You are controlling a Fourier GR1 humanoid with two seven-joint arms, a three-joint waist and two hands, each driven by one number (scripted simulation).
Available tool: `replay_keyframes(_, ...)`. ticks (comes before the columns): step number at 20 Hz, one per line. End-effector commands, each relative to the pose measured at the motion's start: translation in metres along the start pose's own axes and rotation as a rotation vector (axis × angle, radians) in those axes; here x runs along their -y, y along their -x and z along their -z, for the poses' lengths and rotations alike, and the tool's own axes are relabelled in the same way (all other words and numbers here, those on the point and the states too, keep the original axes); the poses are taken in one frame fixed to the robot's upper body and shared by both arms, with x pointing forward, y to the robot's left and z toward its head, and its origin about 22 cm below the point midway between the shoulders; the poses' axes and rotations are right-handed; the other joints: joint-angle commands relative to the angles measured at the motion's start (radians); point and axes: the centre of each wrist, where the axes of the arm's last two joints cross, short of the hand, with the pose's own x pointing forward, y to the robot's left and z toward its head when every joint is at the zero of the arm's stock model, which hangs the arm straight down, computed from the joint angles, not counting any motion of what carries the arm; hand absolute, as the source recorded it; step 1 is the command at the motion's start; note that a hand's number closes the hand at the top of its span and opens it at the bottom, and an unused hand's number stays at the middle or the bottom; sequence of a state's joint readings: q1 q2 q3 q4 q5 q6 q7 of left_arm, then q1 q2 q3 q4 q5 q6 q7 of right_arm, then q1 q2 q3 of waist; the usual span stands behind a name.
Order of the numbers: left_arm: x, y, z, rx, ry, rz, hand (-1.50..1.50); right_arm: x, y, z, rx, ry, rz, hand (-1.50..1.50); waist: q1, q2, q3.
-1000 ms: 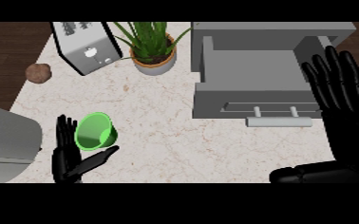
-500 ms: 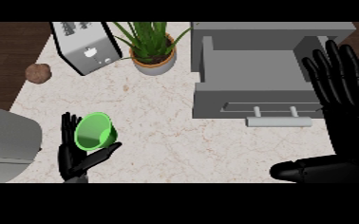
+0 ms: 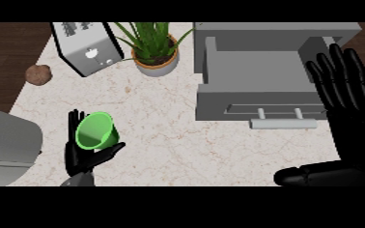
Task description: Pick up the cup, place it into the drawer and close the drawer
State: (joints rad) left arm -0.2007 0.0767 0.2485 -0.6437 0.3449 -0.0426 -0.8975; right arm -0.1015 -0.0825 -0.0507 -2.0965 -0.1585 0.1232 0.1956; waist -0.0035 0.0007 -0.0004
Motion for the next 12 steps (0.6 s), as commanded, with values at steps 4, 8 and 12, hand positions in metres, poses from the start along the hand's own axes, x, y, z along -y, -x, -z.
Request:
replay_keyframes(4, 0.002, -0.003, 0.0, 0.041, 0.07, -0.115, 1.5, 0.013, -0.007, -0.008, 0.001, -0.011, -0.007, -1.5, 0.003, -0.002, 0.001)
replay_keyframes(8, 0.005, 0.007, -0.009, 0.083, 0.1, -0.145, 1.5, 0.004, -0.013, -0.009, 0.003, -0.002, -0.01, -1.5, 0.001, -0.001, 0.0)
replay_keyframes(12, 0.015, 0.01, 0.007, 0.127, 0.089, -0.072, 1.5, -0.01, 0.0, -0.015, -0.005, 0.006, -0.013, -1.5, -0.003, 0.001, 0.0)
